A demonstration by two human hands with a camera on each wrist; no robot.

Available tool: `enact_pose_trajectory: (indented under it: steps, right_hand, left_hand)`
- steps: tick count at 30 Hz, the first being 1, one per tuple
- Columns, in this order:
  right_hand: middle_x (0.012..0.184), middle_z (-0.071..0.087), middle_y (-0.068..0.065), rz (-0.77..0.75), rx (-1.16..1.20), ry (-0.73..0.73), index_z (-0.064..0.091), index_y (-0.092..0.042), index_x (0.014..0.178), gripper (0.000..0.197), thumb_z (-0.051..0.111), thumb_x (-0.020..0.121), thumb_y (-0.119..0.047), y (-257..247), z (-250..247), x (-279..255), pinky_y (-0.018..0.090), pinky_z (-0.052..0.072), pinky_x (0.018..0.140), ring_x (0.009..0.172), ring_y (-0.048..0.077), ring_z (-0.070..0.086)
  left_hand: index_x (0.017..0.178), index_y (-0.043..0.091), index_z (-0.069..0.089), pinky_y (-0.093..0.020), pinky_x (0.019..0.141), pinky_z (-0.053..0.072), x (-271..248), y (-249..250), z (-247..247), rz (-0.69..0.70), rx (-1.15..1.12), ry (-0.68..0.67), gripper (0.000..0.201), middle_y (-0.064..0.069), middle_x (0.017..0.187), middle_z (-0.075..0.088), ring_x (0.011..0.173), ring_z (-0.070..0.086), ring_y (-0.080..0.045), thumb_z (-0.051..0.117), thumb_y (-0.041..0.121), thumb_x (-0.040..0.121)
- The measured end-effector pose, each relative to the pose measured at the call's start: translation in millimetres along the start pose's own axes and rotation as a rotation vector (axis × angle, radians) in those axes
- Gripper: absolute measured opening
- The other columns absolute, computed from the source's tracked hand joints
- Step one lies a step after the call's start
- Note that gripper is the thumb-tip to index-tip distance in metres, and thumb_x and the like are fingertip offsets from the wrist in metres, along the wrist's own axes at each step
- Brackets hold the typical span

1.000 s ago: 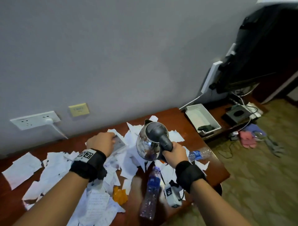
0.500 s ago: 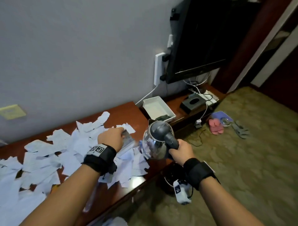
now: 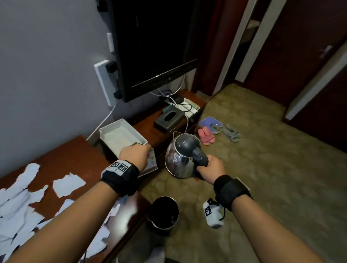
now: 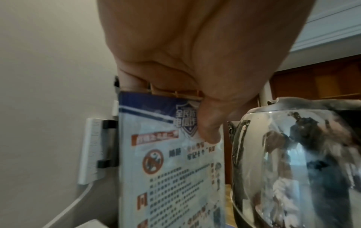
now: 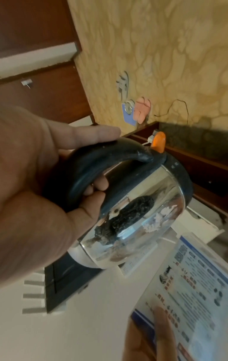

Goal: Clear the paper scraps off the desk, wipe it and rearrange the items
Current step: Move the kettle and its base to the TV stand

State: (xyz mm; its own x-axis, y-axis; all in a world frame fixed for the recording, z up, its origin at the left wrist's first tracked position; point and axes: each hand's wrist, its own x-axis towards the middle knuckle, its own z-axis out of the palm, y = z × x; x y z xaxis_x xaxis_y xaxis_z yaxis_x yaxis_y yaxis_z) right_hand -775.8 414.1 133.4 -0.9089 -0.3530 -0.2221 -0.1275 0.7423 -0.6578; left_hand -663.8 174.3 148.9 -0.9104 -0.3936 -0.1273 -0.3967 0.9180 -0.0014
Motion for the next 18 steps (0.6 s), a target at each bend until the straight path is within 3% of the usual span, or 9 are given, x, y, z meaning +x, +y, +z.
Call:
enact_pose_trajectory:
  steps: [2, 7, 9, 13, 18]
  right_hand:
    - [0.066, 0.058, -0.003, 0.019, -0.053, 0.037, 0.060, -0.014, 0.080, 0.009, 0.066, 0.075, -0.009, 10, -27, 23, 0.020, 0.036, 0.048, 0.065, 0.017, 0.055]
    - [0.074, 0.060, 0.004, 0.078, -0.112, 0.095, 0.060, -0.013, 0.082, 0.010, 0.065, 0.075, -0.010, 38, -88, 82, 0.024, 0.037, 0.061, 0.073, 0.022, 0.054]
    - [0.070, 0.060, 0.003, 0.102, -0.094, 0.111, 0.059, -0.014, 0.080, 0.009, 0.064, 0.075, -0.008, 48, -108, 102, 0.023, 0.038, 0.056, 0.068, 0.021, 0.055]
    - [0.063, 0.059, -0.003, 0.120, -0.034, 0.121, 0.056, -0.016, 0.074, 0.014, 0.063, 0.077, -0.005, 71, -145, 153, 0.011, 0.035, 0.041, 0.061, 0.014, 0.057]
    - [0.070, 0.064, 0.001, 0.091, -0.008, 0.087, 0.057, -0.020, 0.073, 0.013, 0.063, 0.075, -0.009, 105, -183, 244, 0.025, 0.045, 0.055, 0.071, 0.021, 0.061]
  left_hand:
    - [0.127, 0.032, 0.054, -0.037, 0.080, 0.049, 34, 24, -6, 0.027, -0.008, -0.022, 0.037, -0.003, 0.117, 0.065, 0.105, 0.064, -0.027, 0.049, 0.017, 0.094]
    - [0.128, 0.036, 0.053, -0.034, 0.078, 0.054, 108, 80, -23, 0.083, -0.067, -0.042, 0.039, 0.001, 0.113, 0.065, 0.099, 0.065, -0.021, 0.053, 0.019, 0.093]
    - [0.130, 0.036, 0.052, -0.034, 0.078, 0.055, 135, 100, -28, 0.106, -0.064, -0.039, 0.041, 0.001, 0.112, 0.066, 0.098, 0.065, -0.021, 0.053, 0.018, 0.093]
    - [0.131, 0.032, 0.052, -0.034, 0.079, 0.054, 193, 140, -35, 0.136, -0.029, -0.050, 0.040, -0.001, 0.117, 0.065, 0.101, 0.065, -0.022, 0.050, 0.016, 0.095]
    - [0.124, 0.034, 0.054, -0.035, 0.077, 0.052, 266, 192, -31, 0.064, -0.044, -0.035, 0.036, -0.001, 0.118, 0.066, 0.103, 0.065, -0.025, 0.047, 0.017, 0.093]
